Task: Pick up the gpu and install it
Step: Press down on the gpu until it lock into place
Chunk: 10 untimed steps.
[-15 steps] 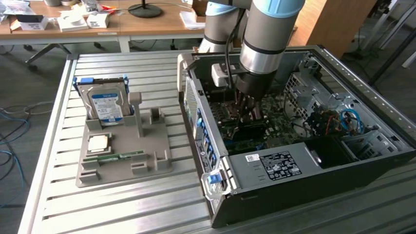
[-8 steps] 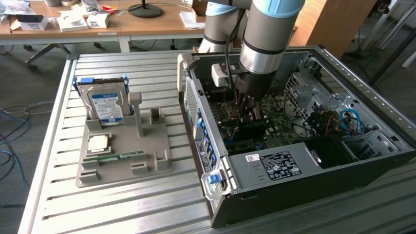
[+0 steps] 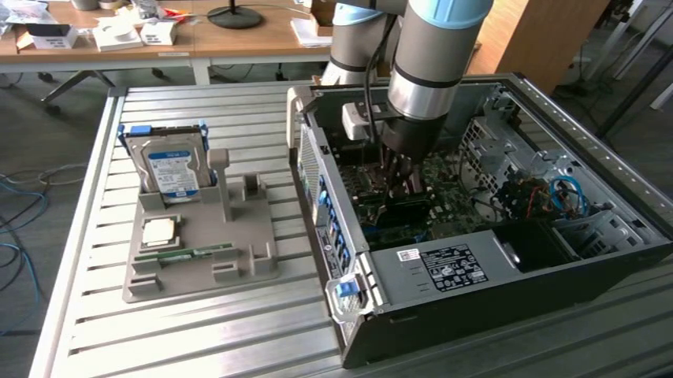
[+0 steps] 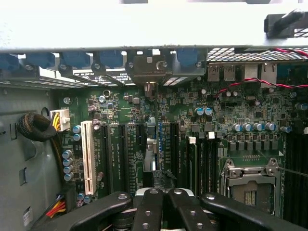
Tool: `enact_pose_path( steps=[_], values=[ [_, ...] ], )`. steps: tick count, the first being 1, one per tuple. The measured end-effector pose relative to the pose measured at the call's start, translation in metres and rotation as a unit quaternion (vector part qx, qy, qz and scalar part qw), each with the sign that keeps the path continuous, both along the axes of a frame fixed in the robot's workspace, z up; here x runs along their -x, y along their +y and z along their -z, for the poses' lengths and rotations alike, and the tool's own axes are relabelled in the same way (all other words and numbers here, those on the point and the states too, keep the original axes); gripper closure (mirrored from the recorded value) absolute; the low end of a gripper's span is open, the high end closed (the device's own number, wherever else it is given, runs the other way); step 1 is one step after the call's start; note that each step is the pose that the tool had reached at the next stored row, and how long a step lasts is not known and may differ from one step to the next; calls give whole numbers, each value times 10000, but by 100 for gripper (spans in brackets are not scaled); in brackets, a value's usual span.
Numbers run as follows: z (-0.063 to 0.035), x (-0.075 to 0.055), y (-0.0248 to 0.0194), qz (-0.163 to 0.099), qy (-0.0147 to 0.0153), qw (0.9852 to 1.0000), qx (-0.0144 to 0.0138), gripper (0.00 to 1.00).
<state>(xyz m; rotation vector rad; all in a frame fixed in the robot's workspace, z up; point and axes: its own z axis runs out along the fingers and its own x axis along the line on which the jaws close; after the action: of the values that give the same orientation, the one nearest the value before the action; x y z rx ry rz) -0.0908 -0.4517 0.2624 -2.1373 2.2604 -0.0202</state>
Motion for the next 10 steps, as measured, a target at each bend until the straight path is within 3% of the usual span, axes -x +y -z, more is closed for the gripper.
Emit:
enact_pose_path(
  steps=[10],
  values=[
    [-1, 0, 1, 0, -1, 10000, -2, 89]
  ],
)
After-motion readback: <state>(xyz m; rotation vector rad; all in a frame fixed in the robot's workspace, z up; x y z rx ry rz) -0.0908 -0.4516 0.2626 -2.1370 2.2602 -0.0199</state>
